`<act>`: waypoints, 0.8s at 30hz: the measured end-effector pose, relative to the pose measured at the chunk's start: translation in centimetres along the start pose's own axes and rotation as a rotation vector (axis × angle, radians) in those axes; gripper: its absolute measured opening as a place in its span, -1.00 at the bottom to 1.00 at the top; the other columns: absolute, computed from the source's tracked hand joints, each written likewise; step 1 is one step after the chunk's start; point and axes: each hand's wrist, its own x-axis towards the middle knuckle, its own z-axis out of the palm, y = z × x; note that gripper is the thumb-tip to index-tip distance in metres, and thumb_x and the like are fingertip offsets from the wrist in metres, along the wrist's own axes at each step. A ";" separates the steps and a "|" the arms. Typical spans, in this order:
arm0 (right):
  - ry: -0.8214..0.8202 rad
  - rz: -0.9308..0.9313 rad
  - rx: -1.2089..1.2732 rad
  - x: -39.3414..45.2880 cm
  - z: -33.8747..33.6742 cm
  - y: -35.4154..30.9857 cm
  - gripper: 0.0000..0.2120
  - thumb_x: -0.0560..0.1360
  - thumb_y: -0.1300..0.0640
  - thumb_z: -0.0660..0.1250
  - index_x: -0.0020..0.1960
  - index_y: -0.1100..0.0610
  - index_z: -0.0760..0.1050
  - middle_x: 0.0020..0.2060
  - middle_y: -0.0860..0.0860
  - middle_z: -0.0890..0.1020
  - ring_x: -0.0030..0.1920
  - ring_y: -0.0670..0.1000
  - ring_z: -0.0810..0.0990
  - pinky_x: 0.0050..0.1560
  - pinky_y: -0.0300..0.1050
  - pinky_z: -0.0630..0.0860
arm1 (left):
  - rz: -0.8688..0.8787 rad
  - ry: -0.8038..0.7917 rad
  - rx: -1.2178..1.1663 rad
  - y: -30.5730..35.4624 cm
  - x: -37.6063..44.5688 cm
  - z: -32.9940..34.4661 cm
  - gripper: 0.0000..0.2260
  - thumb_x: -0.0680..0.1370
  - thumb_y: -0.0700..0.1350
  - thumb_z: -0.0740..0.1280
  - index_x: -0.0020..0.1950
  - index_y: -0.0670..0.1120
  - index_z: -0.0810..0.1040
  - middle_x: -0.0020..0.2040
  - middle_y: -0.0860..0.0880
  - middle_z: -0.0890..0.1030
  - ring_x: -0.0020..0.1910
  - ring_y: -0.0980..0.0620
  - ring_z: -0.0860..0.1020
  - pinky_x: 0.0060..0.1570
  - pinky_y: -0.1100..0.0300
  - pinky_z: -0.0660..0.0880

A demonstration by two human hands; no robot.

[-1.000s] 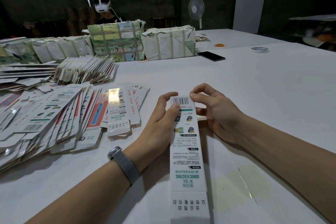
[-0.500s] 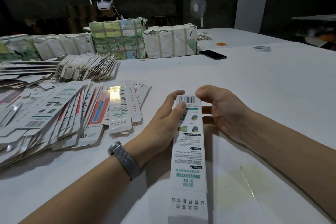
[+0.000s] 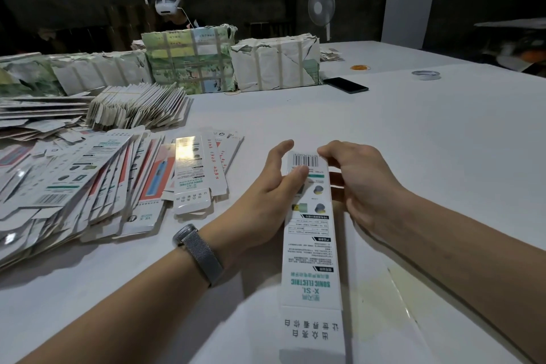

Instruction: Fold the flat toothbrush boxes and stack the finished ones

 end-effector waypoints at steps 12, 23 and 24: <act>-0.079 -0.274 -0.226 0.2 -0.1 0.4 -0.77 0.62 0.11 0.31 -0.20 0.15 0.49 -0.15 0.33 0.61 -0.25 0.20 0.62 -0.40 -0.07 0.57 | 0.041 0.110 -0.167 -0.9 0.2 -0.1 -0.82 0.73 -0.07 0.09 0.31 -0.06 0.34 -0.28 0.03 0.68 -0.32 0.12 0.63 -0.38 0.29 0.52; -0.114 -0.358 -0.308 0.3 -0.4 0.7 -0.90 0.60 0.10 0.35 -0.08 0.05 0.60 -0.17 -0.02 0.69 -0.20 -0.03 0.70 -0.38 -0.15 0.58 | 0.055 0.170 -0.269 -1.6 0.6 -0.1 -0.90 0.73 -0.05 0.13 0.24 0.01 0.35 -0.24 -0.02 0.70 -0.30 0.04 0.67 -0.36 0.20 0.57; -0.115 -0.347 -0.345 0.2 -0.4 0.6 -0.92 0.60 0.09 0.35 0.02 0.05 0.61 -0.11 -0.03 0.69 -0.16 -0.03 0.71 -0.35 -0.08 0.62 | 0.060 0.186 -0.286 -1.7 0.8 -0.1 -0.92 0.72 -0.04 0.14 0.22 0.05 0.35 -0.22 -0.03 0.71 -0.28 0.01 0.68 -0.34 0.18 0.58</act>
